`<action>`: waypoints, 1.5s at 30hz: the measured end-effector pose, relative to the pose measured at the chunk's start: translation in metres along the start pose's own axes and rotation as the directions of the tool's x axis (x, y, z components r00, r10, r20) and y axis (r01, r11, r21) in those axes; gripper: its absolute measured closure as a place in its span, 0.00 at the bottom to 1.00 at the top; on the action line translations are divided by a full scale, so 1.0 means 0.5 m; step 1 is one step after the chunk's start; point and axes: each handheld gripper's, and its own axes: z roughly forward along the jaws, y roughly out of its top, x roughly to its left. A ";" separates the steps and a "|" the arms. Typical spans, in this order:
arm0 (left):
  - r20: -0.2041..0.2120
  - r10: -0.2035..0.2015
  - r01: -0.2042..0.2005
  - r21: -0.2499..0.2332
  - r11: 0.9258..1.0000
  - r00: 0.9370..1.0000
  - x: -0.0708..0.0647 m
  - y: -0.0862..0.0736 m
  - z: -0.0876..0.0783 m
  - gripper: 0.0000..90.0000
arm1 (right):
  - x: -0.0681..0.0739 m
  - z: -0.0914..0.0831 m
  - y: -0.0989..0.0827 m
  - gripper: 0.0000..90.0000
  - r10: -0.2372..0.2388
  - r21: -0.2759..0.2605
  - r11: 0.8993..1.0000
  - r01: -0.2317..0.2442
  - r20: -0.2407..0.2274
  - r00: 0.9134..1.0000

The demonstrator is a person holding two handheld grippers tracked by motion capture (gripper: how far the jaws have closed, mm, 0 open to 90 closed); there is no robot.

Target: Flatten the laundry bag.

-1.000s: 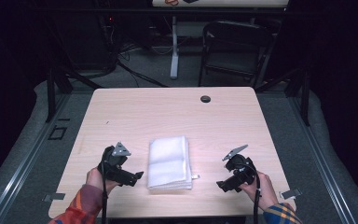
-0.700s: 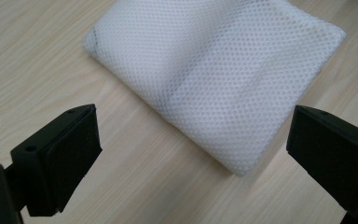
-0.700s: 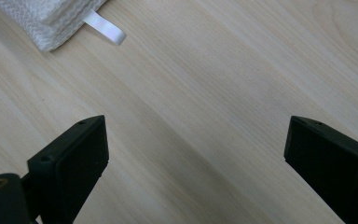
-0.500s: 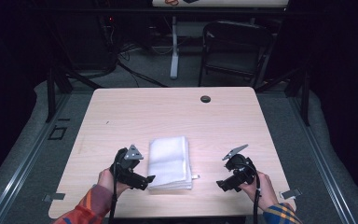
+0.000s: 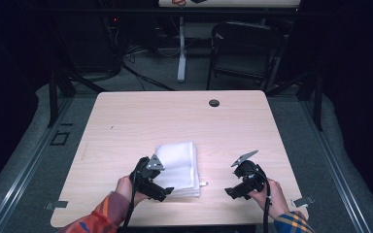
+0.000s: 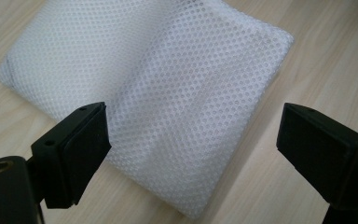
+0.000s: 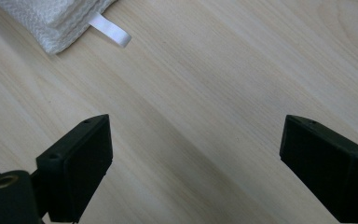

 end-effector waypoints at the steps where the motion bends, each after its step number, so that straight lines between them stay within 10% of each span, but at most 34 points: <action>1: 0.003 0.002 -0.002 -0.001 1.000 1.000 -0.002 0.001 0.003 0.11 | -0.001 -0.001 0.001 0.10 -0.006 0.009 1.000 0.006 0.000 1.000; 21: 0.036 0.051 -0.054 0.097 0.994 0.998 -0.023 0.026 0.096 0.17 | 0.002 0.002 -0.001 0.11 0.008 0.003 1.000 -0.008 -0.030 1.000; 28: -0.015 0.101 -0.098 0.153 0.983 0.995 -0.037 0.028 0.125 0.26 | 0.004 0.005 -0.002 0.11 0.022 -0.005 1.000 -0.023 -0.050 0.998; 45: 0.043 0.131 -0.136 0.136 0.981 0.990 -0.026 0.027 0.118 0.56 | 0.006 0.007 0.000 0.11 -0.002 0.027 1.000 0.004 -0.057 0.998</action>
